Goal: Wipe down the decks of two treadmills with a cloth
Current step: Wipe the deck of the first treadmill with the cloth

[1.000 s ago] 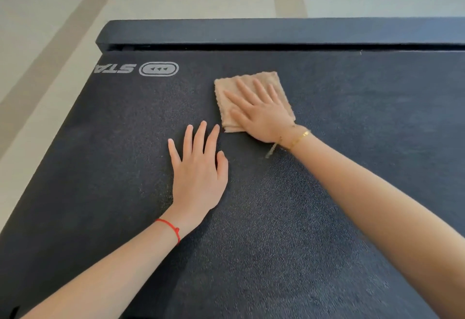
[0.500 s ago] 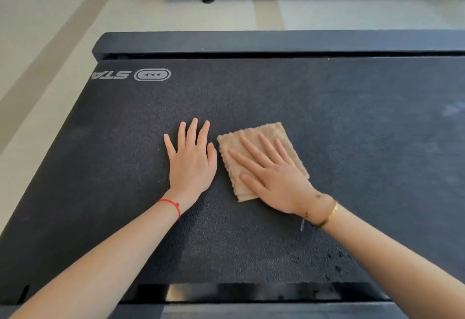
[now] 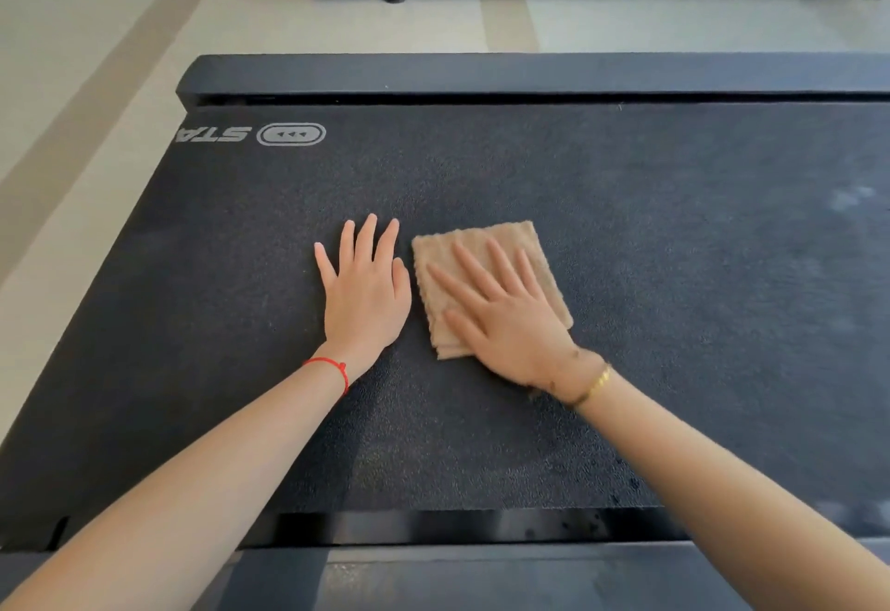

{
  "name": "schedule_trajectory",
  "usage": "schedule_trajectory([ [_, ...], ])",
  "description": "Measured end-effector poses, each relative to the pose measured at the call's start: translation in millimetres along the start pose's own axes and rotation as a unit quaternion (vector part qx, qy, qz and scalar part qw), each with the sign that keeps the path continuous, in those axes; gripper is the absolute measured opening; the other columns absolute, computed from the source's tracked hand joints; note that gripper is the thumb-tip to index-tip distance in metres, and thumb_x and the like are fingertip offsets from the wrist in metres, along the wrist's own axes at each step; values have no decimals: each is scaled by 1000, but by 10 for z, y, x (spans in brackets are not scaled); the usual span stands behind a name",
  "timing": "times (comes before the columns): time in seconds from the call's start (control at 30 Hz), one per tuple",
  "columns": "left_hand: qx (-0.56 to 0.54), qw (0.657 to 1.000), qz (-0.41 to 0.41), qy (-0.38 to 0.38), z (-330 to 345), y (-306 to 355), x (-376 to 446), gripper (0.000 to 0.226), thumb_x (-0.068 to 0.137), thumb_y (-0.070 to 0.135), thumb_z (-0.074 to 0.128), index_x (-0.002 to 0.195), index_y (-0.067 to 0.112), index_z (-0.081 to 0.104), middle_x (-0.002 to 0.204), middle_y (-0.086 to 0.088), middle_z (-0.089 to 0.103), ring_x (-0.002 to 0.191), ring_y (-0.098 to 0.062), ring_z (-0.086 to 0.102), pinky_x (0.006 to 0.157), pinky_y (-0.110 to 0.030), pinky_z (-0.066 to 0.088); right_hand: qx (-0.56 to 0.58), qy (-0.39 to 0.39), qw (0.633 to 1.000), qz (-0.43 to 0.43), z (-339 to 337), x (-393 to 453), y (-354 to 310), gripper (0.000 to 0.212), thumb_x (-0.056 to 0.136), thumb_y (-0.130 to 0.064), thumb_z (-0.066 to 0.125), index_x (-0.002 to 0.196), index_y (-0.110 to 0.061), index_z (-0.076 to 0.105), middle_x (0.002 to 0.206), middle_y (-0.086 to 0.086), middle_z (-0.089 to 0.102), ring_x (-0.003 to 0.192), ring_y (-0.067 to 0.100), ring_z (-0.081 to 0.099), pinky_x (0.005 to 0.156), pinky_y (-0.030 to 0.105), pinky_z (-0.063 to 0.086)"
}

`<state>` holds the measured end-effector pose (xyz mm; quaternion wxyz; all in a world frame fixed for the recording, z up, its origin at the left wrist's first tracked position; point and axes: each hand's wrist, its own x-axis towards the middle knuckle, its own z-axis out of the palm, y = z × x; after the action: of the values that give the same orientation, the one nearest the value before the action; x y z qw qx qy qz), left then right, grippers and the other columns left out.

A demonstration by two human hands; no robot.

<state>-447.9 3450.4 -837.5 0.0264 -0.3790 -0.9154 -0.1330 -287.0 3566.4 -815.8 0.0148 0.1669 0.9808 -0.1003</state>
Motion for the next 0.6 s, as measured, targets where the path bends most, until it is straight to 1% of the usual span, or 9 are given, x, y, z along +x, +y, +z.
schedule_trajectory([
  [0.07, -4, 1000, 2, 2, 2, -11, -1, 54, 102, 31, 29, 156, 26, 26, 163, -3, 23, 152, -25, 12, 120, -62, 7, 2, 4, 1000, -16, 46, -265, 26, 55, 100, -60, 8, 153, -52, -1, 166, -13, -4, 152, 28, -9, 122, 51, -8],
  [0.13, -5, 1000, 0, 3, 1, -7, 3, 53, 103, 31, 28, 156, 26, 25, 163, -2, 22, 152, -25, 11, 120, -61, 6, -2, 9, 1000, 9, 13, -335, 238, 55, 98, -62, 6, 153, -53, 1, 165, -14, -4, 153, 26, -9, 122, 49, -7],
  [0.23, -7, 1000, -1, -3, -6, 9, 5, 53, 103, 30, 28, 156, 26, 24, 164, -2, 21, 153, -25, 10, 120, -61, 5, -12, 20, 993, 120, -109, -70, 654, 56, 99, -59, 10, 154, -49, 4, 166, -9, -4, 153, 30, -8, 122, 50, -8],
  [0.3, -8, 1000, -2, -5, -12, 15, 5, 53, 103, 30, 28, 156, 26, 24, 164, -3, 21, 153, -25, 10, 120, -62, 4, 11, 11, 981, 192, -200, 205, 815, 54, 102, -55, 14, 155, -48, 5, 167, -5, -5, 152, 33, -9, 121, 52, -10],
  [0.37, -7, 1000, -2, -4, -18, 18, 10, 53, 103, 30, 29, 156, 25, 25, 164, -3, 22, 153, -26, 11, 120, -62, 5, 20, -1, 977, 211, -226, 363, 798, 55, 103, -53, 16, 155, -47, 2, 167, -4, -7, 151, 34, -12, 120, 53, -13],
  [0.4, -7, 1000, -3, -4, -20, 19, 11, 53, 103, 30, 29, 156, 25, 25, 163, -4, 22, 152, -26, 11, 120, -62, 5, 16, -5, 980, 200, -216, 366, 732, 55, 103, -53, 15, 155, -46, 1, 167, -4, -8, 151, 35, -13, 119, 53, -14],
  [0.47, -4, 1000, -5, -2, -24, 27, 6, 53, 103, 30, 30, 156, 25, 26, 163, -4, 22, 152, -27, 12, 120, -63, 6, 4, -11, 989, 146, -152, 215, 513, 56, 101, -56, 11, 155, -47, -2, 166, -4, -9, 151, 34, -14, 119, 53, -15],
  [0.53, -2, 1000, -2, 2, -30, 29, 3, 53, 103, 29, 31, 155, 25, 27, 163, -4, 23, 152, -27, 12, 120, -63, 7, -2, -6, 997, 83, -62, -80, 215, 57, 100, -57, 9, 155, -47, -4, 166, -6, -9, 151, 34, -15, 119, 52, -17],
  [0.6, -6, 1000, -1, 4, -35, 23, -3, 53, 103, 28, 32, 155, 24, 27, 163, -4, 24, 152, -27, 13, 120, -62, 6, 0, -1, 999, 36, 18, -390, -104, 57, 101, -57, 10, 155, -47, -2, 166, -7, -7, 151, 35, -12, 120, 53, -15],
])
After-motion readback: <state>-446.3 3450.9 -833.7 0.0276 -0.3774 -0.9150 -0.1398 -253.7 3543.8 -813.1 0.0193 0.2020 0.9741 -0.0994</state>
